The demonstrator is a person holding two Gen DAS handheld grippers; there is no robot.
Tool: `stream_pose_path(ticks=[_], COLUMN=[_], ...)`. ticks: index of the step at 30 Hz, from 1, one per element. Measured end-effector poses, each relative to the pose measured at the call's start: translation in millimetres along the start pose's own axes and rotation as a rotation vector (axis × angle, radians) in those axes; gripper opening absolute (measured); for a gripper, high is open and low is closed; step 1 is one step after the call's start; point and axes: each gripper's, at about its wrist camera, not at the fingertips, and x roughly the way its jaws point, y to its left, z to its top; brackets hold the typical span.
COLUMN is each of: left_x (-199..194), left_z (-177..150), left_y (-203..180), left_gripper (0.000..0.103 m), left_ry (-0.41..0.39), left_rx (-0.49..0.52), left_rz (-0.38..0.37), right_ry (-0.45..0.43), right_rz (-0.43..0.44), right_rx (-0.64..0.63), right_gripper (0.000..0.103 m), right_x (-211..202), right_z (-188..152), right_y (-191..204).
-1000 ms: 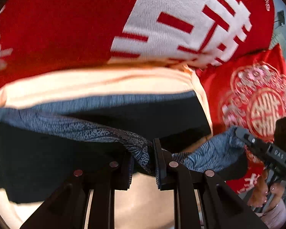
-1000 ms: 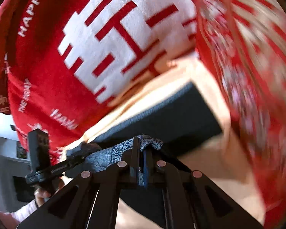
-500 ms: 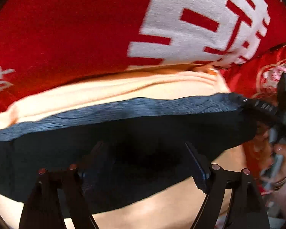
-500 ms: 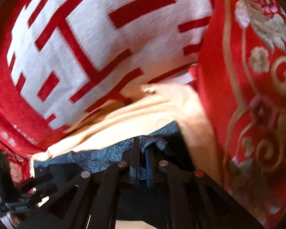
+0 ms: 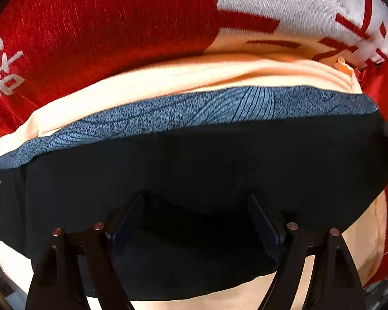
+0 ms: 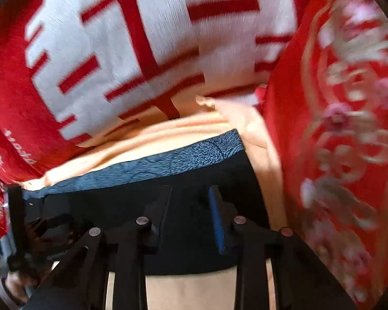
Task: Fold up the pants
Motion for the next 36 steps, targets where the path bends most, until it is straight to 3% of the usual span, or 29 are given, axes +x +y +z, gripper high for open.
stream_pose_path(ticks=[2,3,5,7,9,11,15,19,20,21,26,28,30,32,34,36], left_x=[0.7,1.9,5.7,5.7,1.0,-7.0,-10.4,-0.9,1.2,0.8,-3.0,-1.3,-0.3,-3.6,-10.7,-17.0], left_z=[-4.3,-6.2,-10.3,-11.7,-13.9,-15.3,-19.9,-31.7,-33.1,-34.7,-55.0,-62.6,-67.9,-70.7,-79.0,-87.7], left_y=[-1.3,-1.1,2.0,8.0,8.9,13.6,26.8,42.7,40.1,41.0,34.8,36.9,40.7,43.0,47.3,51.8], left_gripper=[0.087,0.093,0.095,0.095,0.095,0.095,0.095,0.095,0.095,0.095,0.095,0.095,0.096,0.096,0.096,0.096], left_ry=[-0.025,-0.032,-0.028,-0.012,-0.004,-0.023,-0.024,0.002,-0.002,-0.004,-0.001,0.001,-0.001,0.011,0.005,0.006], left_rx=[0.017,0.025,0.011,-0.01,-0.004,-0.005,-0.035,-0.056,-0.058,-0.056,-0.033,-0.027,-0.043,-0.051,-0.041,-0.034], left_rz=[0.016,0.028,0.025,0.01,0.025,0.033,0.049,0.044,0.041,0.043,0.061,0.053,0.041,0.046,0.068,0.077], right_ry=[0.021,0.018,-0.008,-0.049,-0.063,-0.045,0.04,-0.002,-0.013,-0.003,-0.058,-0.006,0.052,0.03,0.013,0.025], right_rz=[-0.103,-0.105,-0.108,-0.11,-0.003,0.062,0.091,0.113,0.096,0.075,0.042,0.029,0.016,-0.018,-0.052,-0.032], right_rx=[-0.012,0.017,0.071,0.08,0.132,0.213,0.369,0.535,0.544,0.533,0.364,0.359,0.385,0.351,0.293,0.265], right_gripper=[0.027,0.018,0.021,0.029,0.056,0.066,0.066,0.064,0.047,0.02,0.015,0.015,0.034,0.044,0.048,0.048], right_x=[19.2,20.9,7.4,-16.3,-37.8,-46.6,-27.1,-7.9,-6.1,-5.9,-35.4,-22.8,-6.8,-13.1,-26.4,-36.1], right_z=[4.1,5.1,3.3,-7.2,-26.7,-51.3,-96.9,-103.9,-100.1,-93.7,-92.1,-97.5,-101.7,-96.2,-98.7,-106.1], right_y=[-5.1,-11.1,-14.9,-12.8,-16.7,-24.1,-33.5,-50.0,-51.3,-50.2,-34.5,-43.3,-52.2,-51.3,-43.4,-35.5])
